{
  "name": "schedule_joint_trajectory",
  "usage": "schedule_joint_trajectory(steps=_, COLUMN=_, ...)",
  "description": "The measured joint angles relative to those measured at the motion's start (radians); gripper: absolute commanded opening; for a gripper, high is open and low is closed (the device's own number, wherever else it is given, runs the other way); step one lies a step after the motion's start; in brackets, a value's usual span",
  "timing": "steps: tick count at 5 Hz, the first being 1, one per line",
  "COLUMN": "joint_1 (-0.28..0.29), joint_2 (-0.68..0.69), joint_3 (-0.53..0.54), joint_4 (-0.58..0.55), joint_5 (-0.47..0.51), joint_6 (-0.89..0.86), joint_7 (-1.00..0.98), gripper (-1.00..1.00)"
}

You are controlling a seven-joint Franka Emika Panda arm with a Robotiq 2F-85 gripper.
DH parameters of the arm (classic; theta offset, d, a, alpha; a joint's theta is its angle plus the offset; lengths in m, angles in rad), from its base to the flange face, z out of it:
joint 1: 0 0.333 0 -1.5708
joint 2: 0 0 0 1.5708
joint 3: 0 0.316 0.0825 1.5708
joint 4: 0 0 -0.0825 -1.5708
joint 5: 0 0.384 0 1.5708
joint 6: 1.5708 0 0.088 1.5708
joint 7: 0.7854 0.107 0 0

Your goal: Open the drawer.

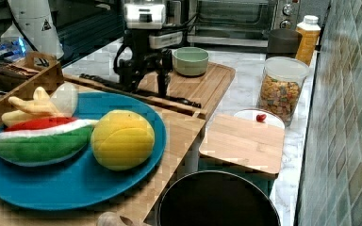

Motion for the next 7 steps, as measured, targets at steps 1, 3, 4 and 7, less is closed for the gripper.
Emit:
schedule_joint_trajectory(steps=1, joint_1=0.033, joint_2=-0.019, joint_3=0.061, joint_4=-0.025, joint_5=0.000, joint_6=-0.014, joint_7=0.000, gripper=1.00)
schedule_joint_trajectory(steps=3, joint_1=0.094, joint_2=-0.022, joint_3=0.126, joint_4=-0.037, joint_5=0.014, joint_6=-0.011, joint_7=0.000, gripper=1.00)
schedule_joint_trajectory(steps=4, joint_1=0.094, joint_2=-0.023, joint_3=0.146, joint_4=-0.037, joint_5=0.038, joint_6=-0.042, joint_7=-0.001, gripper=1.00)
schedule_joint_trajectory(steps=7, joint_1=0.098, joint_2=-0.023, joint_3=0.159, joint_4=-0.016, joint_5=0.094, joint_6=-0.099, joint_7=0.006, gripper=1.00)
